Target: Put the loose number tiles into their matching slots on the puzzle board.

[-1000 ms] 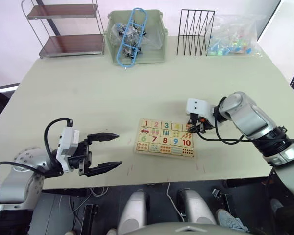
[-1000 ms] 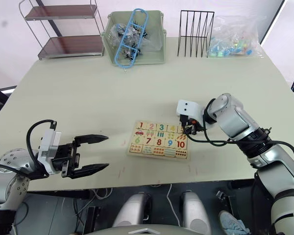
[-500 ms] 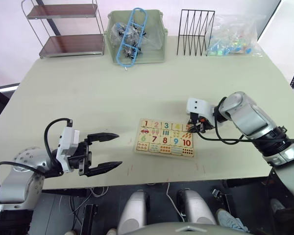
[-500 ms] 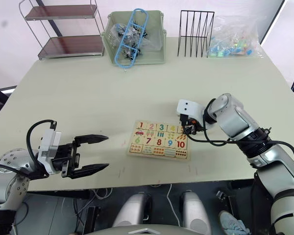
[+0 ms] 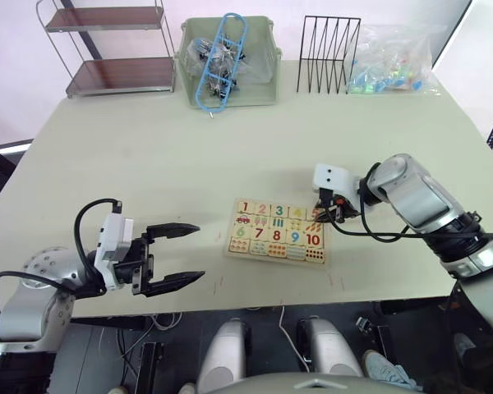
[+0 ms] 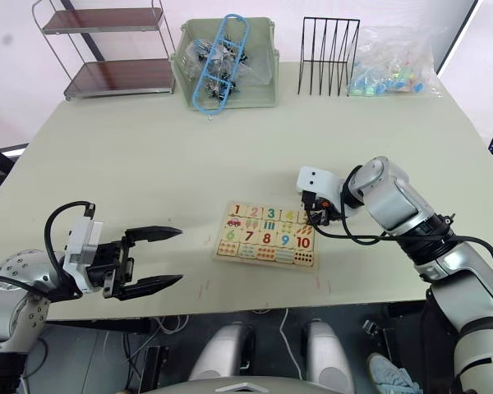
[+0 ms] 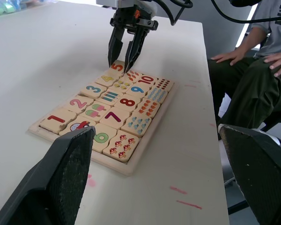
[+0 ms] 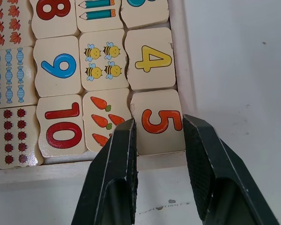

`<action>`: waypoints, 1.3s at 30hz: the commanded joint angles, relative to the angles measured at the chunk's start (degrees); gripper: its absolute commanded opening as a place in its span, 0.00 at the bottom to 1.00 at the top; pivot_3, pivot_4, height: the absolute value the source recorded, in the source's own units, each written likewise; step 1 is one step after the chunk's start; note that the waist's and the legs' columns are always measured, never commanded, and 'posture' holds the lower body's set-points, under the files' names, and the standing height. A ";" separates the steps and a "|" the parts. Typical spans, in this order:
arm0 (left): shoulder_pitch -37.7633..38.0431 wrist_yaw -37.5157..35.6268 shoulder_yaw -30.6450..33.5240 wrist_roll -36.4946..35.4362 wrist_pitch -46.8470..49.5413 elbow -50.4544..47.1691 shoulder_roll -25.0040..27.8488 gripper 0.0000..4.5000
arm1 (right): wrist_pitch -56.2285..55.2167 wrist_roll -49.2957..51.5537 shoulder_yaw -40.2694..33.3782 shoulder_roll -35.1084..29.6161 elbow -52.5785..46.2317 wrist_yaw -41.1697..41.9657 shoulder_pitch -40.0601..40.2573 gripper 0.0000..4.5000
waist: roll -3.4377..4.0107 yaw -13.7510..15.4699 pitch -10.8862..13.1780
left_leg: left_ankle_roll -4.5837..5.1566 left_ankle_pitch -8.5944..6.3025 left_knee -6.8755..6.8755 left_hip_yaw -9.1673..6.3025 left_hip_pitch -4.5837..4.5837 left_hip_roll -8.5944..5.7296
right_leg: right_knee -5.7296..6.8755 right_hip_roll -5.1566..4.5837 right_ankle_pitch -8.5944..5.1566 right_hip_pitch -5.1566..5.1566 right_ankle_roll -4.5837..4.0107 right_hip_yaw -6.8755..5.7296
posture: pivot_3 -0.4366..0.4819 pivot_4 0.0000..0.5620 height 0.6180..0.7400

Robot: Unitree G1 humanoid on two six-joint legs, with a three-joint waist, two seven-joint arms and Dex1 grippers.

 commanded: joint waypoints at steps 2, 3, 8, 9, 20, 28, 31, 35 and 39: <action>0.18 0.14 0.44 -0.43 -0.43 -1.28 -0.09 1.00 | -2.17 0.88 -0.48 0.02 -1.30 1.03 0.82 0.59 | 0.00 0.00 0.00 | 0.00 0.00 -0.01 0.00 0.00 0.00 | 0.00 0.00 0.00 0.00 0.00 0.00 | 0.48 0.27 1.00; 0.18 0.16 0.44 -0.41 -0.43 -1.27 -0.11 1.00 | -2.36 0.86 -0.53 0.01 -1.24 1.05 0.85 0.72 | 0.00 0.00 0.00 | 0.00 0.00 -0.01 0.00 0.00 0.00 | 0.00 0.00 0.00 0.00 0.00 0.00 | 0.48 0.27 1.00; 0.24 0.17 0.39 -0.32 -0.54 -1.19 -0.18 1.00 | -3.10 0.74 -0.94 -0.17 -0.55 1.08 0.48 0.99 | 0.00 0.02 0.00 | 0.00 0.00 -0.02 0.00 -0.01 0.00 | -0.01 0.00 0.00 -0.01 0.01 0.00 | 0.48 0.27 1.00; 0.14 0.19 0.29 -0.26 -0.55 -1.11 -0.23 1.00 | -3.30 0.72 -1.09 -0.21 -0.16 1.11 0.25 0.99 | 0.00 0.03 0.00 | 0.00 0.00 -0.02 0.01 -0.01 0.00 | -0.02 0.00 0.01 -0.01 0.01 0.00 | 0.48 0.27 1.00; -0.44 0.02 -0.12 0.12 -0.98 -0.39 -0.43 1.00 | -2.61 2.12 -2.59 -2.18 -1.11 3.48 -0.66 0.99 | 0.00 0.12 0.01 | 0.00 0.00 -0.02 0.00 -0.01 0.00 | -0.02 -0.01 0.00 -0.01 0.01 0.00 | 0.48 0.27 1.00; -1.10 -0.09 -0.67 0.29 -1.15 0.16 -0.40 1.00 | -0.10 5.14 -4.93 -5.69 -4.56 4.92 0.10 0.99 | 0.01 0.14 0.02 | 0.00 0.00 -0.02 -0.01 -0.01 0.00 | -0.03 -0.02 0.00 -0.01 0.00 0.00 | 0.48 0.27 1.00; -1.28 -0.19 -0.72 0.31 -1.17 0.35 -0.31 1.00 | 0.18 7.08 -6.85 -7.00 -6.24 4.77 1.80 0.99 | 0.01 0.17 0.02 | 0.00 0.00 -0.02 -0.01 -0.02 0.00 | -0.03 -0.03 0.00 -0.02 0.01 0.00 | 0.48 0.27 1.00; -1.40 -0.56 -0.71 0.39 -1.48 0.53 -0.17 1.00 | -2.77 11.07 -13.20 -6.86 -8.27 2.70 6.73 0.99 | 0.00 0.31 0.03 | 0.00 0.00 -0.04 0.00 -0.03 -0.02 | -0.06 -0.05 0.00 0.00 0.01 -0.01 | 0.48 0.27 1.00; -1.04 -0.96 -0.42 0.28 -1.58 0.43 0.11 1.00 | -6.73 12.69 -17.72 -6.26 -8.31 -0.42 10.83 0.99 | 0.00 0.26 0.03 | 0.00 0.00 -0.03 0.03 -0.04 -0.04 | -0.06 -0.06 0.01 -0.01 0.02 0.01 | 0.48 0.27 1.00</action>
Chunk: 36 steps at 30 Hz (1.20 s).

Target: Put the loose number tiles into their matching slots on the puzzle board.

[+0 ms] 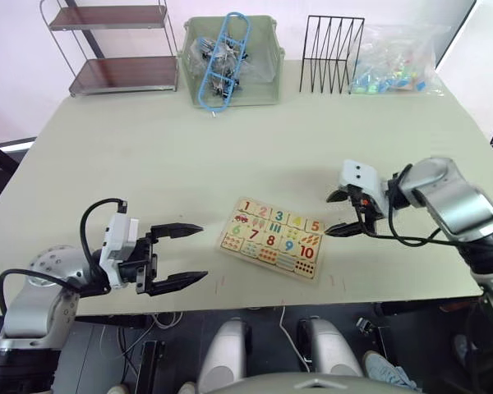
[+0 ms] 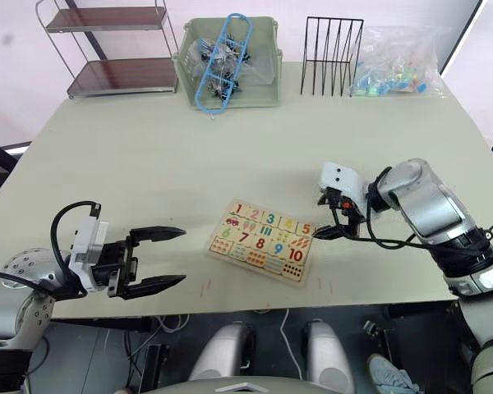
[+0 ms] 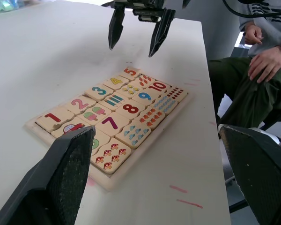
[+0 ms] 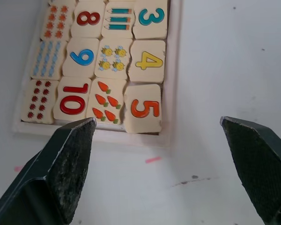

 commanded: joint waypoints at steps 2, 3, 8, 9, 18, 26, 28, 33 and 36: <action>0.12 -0.74 1.37 -0.37 -1.01 -0.19 0.61 1.00 | -6.98 3.25 -8.54 1.70 -1.31 -4.54 3.98 0.88 | 0.00 -0.07 0.00 | 0.00 0.00 0.00 0.02 0.01 0.00 | 0.00 0.00 0.00 0.01 0.00 0.00 | 0.48 0.27 1.00; 0.25 -0.88 1.56 -0.28 -1.17 0.00 0.73 1.00 | -7.81 3.98 -9.69 1.85 -1.76 -4.90 5.69 0.81 | -0.01 -0.08 0.00 | 0.00 0.00 0.00 0.02 0.01 0.00 | 0.01 0.01 0.00 0.00 0.00 0.00 | 0.48 0.27 1.00; 0.47 -1.28 1.83 -0.12 -1.69 0.56 0.98 1.00 | -11.83 4.95 -12.28 2.79 -2.60 -7.46 11.44 0.27 | -0.01 0.03 0.00 | 0.00 0.00 -0.03 0.11 0.00 0.01 | 0.00 0.04 0.02 0.01 0.04 -0.05 | 0.48 0.27 1.00; 0.42 -1.31 1.82 -0.09 -1.74 0.65 0.97 1.00 | -12.72 5.12 -12.56 3.05 -2.64 -7.93 12.14 0.17 | -0.01 0.03 0.00 | 0.00 0.00 -0.02 0.10 0.00 0.01 | 0.01 0.04 0.02 0.01 0.05 -0.04 | 0.48 0.27 1.00; -0.17 -1.65 1.64 0.24 -2.10 1.52 1.04 1.00 | -18.28 3.69 -11.53 4.11 -2.54 -11.07 17.72 0.01 | -0.01 0.00 0.00 | 0.00 0.00 -0.01 0.13 0.01 0.01 | 0.01 0.05 0.00 0.02 0.03 -0.02 | 0.48 0.27 1.00; 0.01 -1.74 1.70 0.46 -2.20 1.62 1.22 1.00 | -18.35 2.44 -9.12 3.96 -2.86 -11.41 18.80 0.01 | -0.01 0.00 0.00 | 0.00 0.00 0.00 0.13 0.02 0.01 | 0.02 0.06 0.00 0.02 0.02 -0.02 | 0.48 0.27 1.00; 0.12 -1.74 1.71 0.48 -2.26 1.59 1.27 1.00 | -18.40 2.02 -8.70 4.03 -2.70 -11.59 18.85 0.01 | -0.01 0.00 0.00 | 0.00 0.00 0.00 0.12 0.02 0.01 | 0.01 0.06 -0.01 0.02 0.02 -0.02 | 0.48 0.27 1.00; 0.07 -1.73 1.67 0.55 -2.33 1.72 1.30 1.00 | -17.92 1.97 -8.03 4.42 -2.41 -11.90 18.46 0.01 | -0.01 0.01 0.00 | 0.00 0.00 0.00 0.13 0.02 0.01 | 0.02 0.06 -0.01 0.02 0.01 -0.02 | 0.48 0.27 1.00; 0.23 -1.76 1.75 0.56 -2.41 1.69 1.34 1.00 | -17.67 2.12 -7.96 4.56 -2.64 -11.89 18.58 0.01 | -0.01 0.01 0.00 | 0.00 0.00 0.00 0.13 0.02 0.01 | 0.02 0.06 -0.01 0.02 0.01 -0.02 | 0.48 0.27 1.00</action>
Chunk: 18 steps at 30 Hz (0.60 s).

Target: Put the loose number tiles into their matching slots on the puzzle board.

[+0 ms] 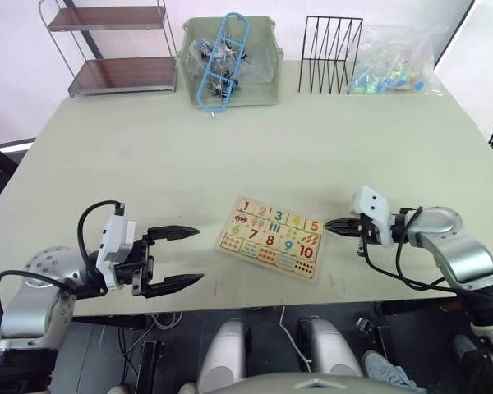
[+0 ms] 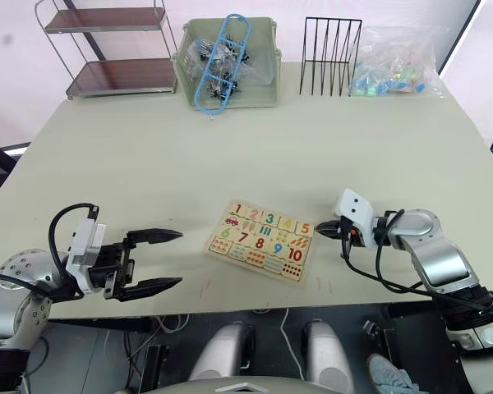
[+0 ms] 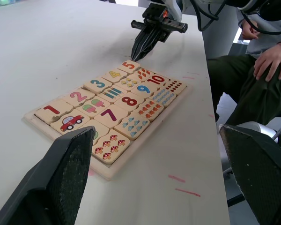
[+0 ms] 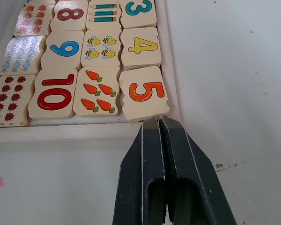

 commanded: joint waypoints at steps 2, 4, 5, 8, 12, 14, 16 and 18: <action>0.10 -0.37 1.52 0.02 -1.15 -0.28 0.79 1.00 | 0.22 0.56 -0.22 0.15 -1.67 -0.11 -0.21 0.01 | 0.00 -0.01 0.00 | 0.00 0.00 0.00 0.00 0.00 0.00 | 0.00 0.00 0.00 0.00 0.00 0.00 | 0.48 0.27 1.00; 0.17 -0.36 1.52 0.04 -1.16 -0.32 0.81 1.00 | 0.46 0.73 -0.18 0.24 -1.85 -0.07 -0.11 0.01 | 0.00 0.00 0.00 | 0.00 0.00 0.00 0.00 0.00 0.00 | 0.00 0.00 0.00 0.00 0.00 0.00 | 0.48 0.27 1.00; 0.17 -0.36 1.52 0.04 -1.17 -0.32 0.81 1.00 | 0.55 0.78 -0.16 0.28 -1.95 -0.06 -0.06 0.01 | 0.00 0.00 0.00 | 0.00 0.00 0.00 0.00 0.00 0.00 | 0.00 0.00 0.00 0.00 0.00 0.00 | 0.48 0.27 1.00; 0.20 -0.40 1.53 0.04 -1.22 -0.28 0.83 1.00 | 1.30 1.20 -0.21 0.64 -2.43 -0.15 0.03 0.01 | 0.00 0.00 0.00 | 0.00 0.00 0.00 0.00 0.00 0.00 | 0.00 0.00 0.00 0.00 0.00 0.00 | 0.48 0.27 1.00; 0.27 -0.47 1.53 0.01 -1.24 -0.29 0.87 1.00 | 1.92 1.43 -0.22 0.74 -2.93 0.03 0.19 0.01 | 0.00 0.00 0.00 | 0.00 0.00 0.00 0.00 0.00 0.00 | 0.00 0.00 0.01 0.00 0.01 0.00 | 0.48 0.27 1.00; 0.27 -0.49 1.52 0.00 -1.23 -0.24 0.89 1.00 | 2.18 1.62 -0.23 0.76 -3.28 0.13 0.38 0.01 | 0.00 0.00 0.00 | 0.00 0.00 0.00 -0.01 0.00 0.00 | 0.00 0.00 0.01 0.00 0.01 0.00 | 0.48 0.27 1.00; 0.23 -0.53 1.50 0.01 -1.27 -0.12 0.90 1.00 | 2.43 1.72 -0.21 0.77 -3.45 0.18 0.50 0.01 | 0.00 0.00 0.00 | 0.00 0.00 0.00 -0.01 0.00 0.00 | 0.00 0.00 0.01 0.00 0.01 0.00 | 0.48 0.27 1.00; 0.20 -0.54 1.48 0.03 -1.30 -0.05 0.88 1.00 | 2.67 1.79 -0.16 0.72 -3.54 0.31 0.55 0.01 | 0.00 0.00 0.00 | 0.00 0.00 0.00 -0.01 0.00 0.00 | 0.00 0.00 0.01 0.00 0.01 0.00 | 0.48 0.27 1.00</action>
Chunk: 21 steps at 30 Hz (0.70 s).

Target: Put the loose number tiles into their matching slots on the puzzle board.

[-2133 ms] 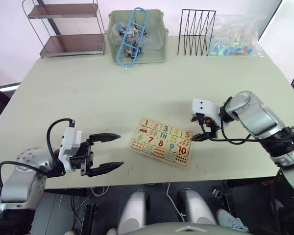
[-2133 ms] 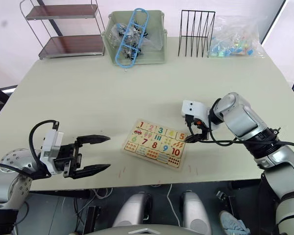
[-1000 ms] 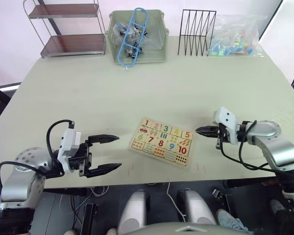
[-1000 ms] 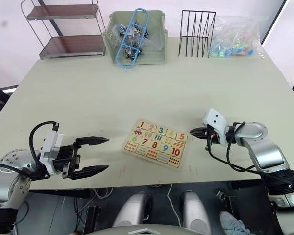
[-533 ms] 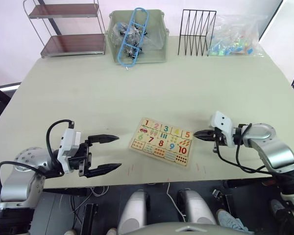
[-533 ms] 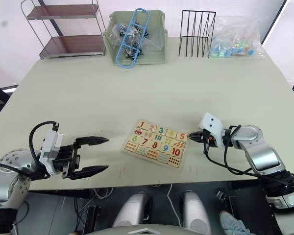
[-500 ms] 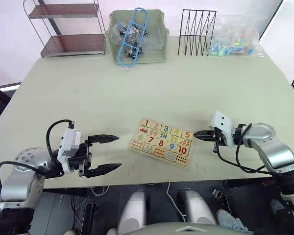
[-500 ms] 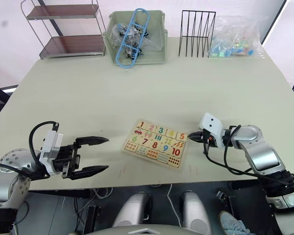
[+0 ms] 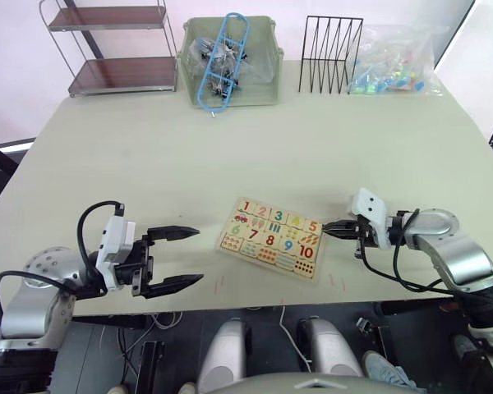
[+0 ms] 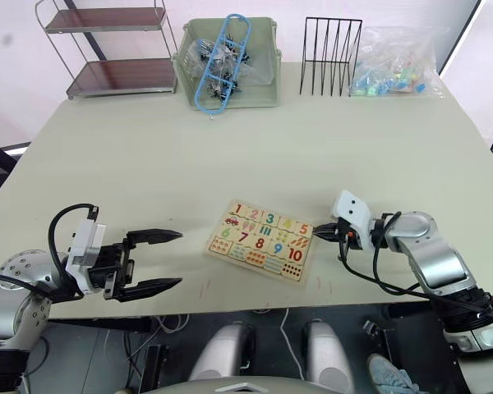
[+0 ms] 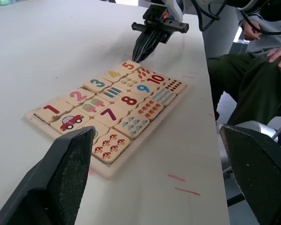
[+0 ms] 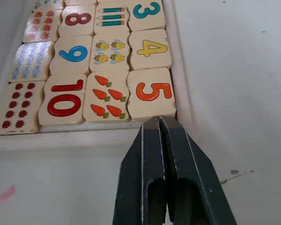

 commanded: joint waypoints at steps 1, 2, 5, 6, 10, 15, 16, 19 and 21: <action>0.03 -0.51 1.47 -0.02 -1.05 -0.03 0.81 1.00 | 0.29 1.07 -0.25 -0.07 -2.20 0.23 -0.11 0.01 | 0.00 -0.01 0.00 | 0.00 0.00 0.00 0.01 0.00 0.00 | 0.00 0.00 0.00 0.00 0.00 0.00 | 0.48 0.27 1.00; 0.02 -0.53 1.45 -0.02 -1.07 0.01 0.81 1.00 | 0.35 1.06 -0.22 -0.09 -2.19 0.26 -0.13 0.01 | 0.00 -0.01 0.00 | 0.00 0.00 0.00 0.00 0.00 0.00 | 0.00 0.00 0.00 0.00 0.00 0.00 | 0.48 0.27 1.00; 0.00 -0.49 1.44 -0.07 -1.08 -0.02 0.80 1.00 | 0.30 0.95 -0.23 -0.17 -2.06 0.29 -0.21 0.01 | 0.00 0.00 0.00 | 0.00 0.00 0.00 0.00 0.00 0.00 | 0.00 0.00 0.01 0.00 0.01 0.00 | 0.48 0.27 1.00; 0.00 -0.48 1.44 -0.07 -1.10 -0.01 0.79 1.00 | 0.24 0.90 -0.24 -0.19 -1.95 0.29 -0.25 0.01 | 0.00 0.00 0.00 | 0.00 0.00 0.00 0.00 0.00 0.00 | 0.00 0.00 0.01 0.00 0.01 0.00 | 0.48 0.27 1.00; 0.15 -0.41 1.39 -0.01 -1.20 -0.01 0.74 1.00 | 0.23 0.99 -0.53 -0.21 -1.92 0.18 -0.13 0.01 | 0.00 0.00 0.00 | 0.00 0.00 0.00 0.00 0.00 0.00 | 0.00 0.00 0.01 0.00 0.02 0.00 | 0.48 0.27 1.00; 0.57 -0.38 1.46 0.23 -1.64 0.37 0.69 1.00 | 0.07 1.41 -1.47 -0.35 -2.12 -0.18 0.33 0.01 | 0.00 0.00 0.00 | 0.00 0.00 0.00 0.00 0.00 0.00 | 0.00 0.00 0.02 0.00 0.02 0.00 | 0.48 0.27 1.00; 0.70 -0.17 1.59 0.40 -1.77 0.60 0.64 1.00 | -0.04 1.77 -2.04 -0.34 -2.29 -0.36 0.56 0.01 | 0.00 0.00 0.00 | 0.00 0.00 0.00 0.00 0.00 0.00 | 0.00 0.00 0.02 0.00 0.02 0.00 | 0.48 0.27 1.00; 1.02 1.29 2.29 1.09 -2.20 1.69 0.15 1.00 | -0.95 2.68 -4.26 0.18 -2.78 -2.15 1.53 0.01 | 0.00 0.01 0.00 | 0.00 0.00 0.00 0.00 0.00 0.00 | 0.00 0.00 0.02 0.00 0.03 0.00 | 0.48 0.27 1.00; 1.18 2.59 2.83 1.32 -2.48 2.31 -0.36 1.00 | -1.62 3.41 -5.58 0.51 -3.14 -3.12 2.52 0.01 | 0.00 0.02 0.00 | 0.00 0.00 0.00 0.00 0.00 0.00 | 0.00 0.00 0.02 0.00 0.03 0.00 | 0.48 0.27 1.00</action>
